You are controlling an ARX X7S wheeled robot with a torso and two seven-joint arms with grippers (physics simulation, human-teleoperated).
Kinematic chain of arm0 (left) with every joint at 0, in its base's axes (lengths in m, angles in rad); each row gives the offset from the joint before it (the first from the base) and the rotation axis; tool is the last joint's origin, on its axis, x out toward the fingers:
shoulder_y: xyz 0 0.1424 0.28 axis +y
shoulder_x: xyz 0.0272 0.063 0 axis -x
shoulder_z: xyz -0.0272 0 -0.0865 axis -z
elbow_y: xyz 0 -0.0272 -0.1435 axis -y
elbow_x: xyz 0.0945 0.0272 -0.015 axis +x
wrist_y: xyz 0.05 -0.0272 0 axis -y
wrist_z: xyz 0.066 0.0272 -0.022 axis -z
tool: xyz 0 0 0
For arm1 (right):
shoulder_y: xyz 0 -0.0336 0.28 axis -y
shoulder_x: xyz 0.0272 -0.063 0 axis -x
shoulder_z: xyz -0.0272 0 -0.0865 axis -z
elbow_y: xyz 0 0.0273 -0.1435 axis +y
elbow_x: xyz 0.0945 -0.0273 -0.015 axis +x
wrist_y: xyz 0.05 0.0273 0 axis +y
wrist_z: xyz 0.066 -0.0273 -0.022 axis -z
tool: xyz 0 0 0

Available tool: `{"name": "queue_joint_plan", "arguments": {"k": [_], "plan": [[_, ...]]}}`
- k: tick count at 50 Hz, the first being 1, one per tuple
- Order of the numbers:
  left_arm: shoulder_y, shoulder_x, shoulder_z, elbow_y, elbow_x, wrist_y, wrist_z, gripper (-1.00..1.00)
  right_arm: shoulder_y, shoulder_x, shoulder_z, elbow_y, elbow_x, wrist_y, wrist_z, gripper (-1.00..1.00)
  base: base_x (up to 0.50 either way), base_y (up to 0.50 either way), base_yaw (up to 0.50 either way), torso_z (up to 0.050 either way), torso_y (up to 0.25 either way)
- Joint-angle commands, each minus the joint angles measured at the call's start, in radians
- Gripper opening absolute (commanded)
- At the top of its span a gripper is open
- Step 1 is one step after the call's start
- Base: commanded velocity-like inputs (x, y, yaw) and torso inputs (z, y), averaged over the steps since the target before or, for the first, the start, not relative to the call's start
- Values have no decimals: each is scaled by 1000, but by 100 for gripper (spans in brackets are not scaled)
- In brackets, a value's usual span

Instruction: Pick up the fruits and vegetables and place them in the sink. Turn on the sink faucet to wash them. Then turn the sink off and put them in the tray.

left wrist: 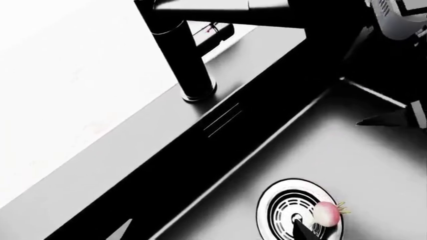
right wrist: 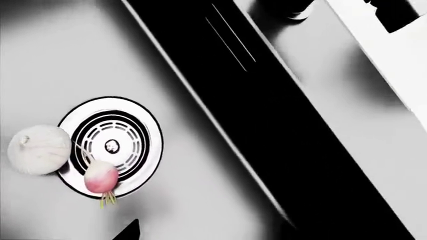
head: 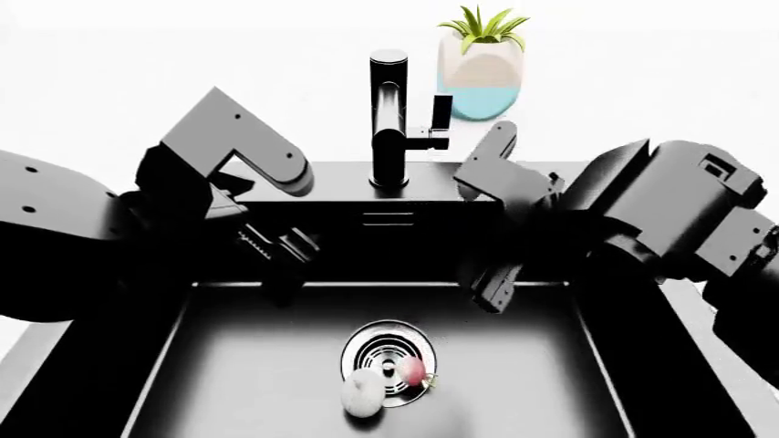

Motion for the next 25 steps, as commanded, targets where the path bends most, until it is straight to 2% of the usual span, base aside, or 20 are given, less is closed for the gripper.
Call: {"name": "queue_joint_plan", "arguments": {"k": [1,7,19,25], "plan": [[6,6,7,4,11,8,6,100,88,59,107,-205,24,179,276,100,0,0,0,0,0],[12,5,10,6,18,13,13,100,125,-14,107,-78,-35,117,277,100,0,0,0,0,0],[10,6,11,5,25,20,23,100,187,-206,-14,349,-189,-91,103,100,0,0,0,0,0],[9,6,13,7,25,22,23,100,195,-229,-30,398,-201,-100,80,100,0,0,0,0,0]]}}
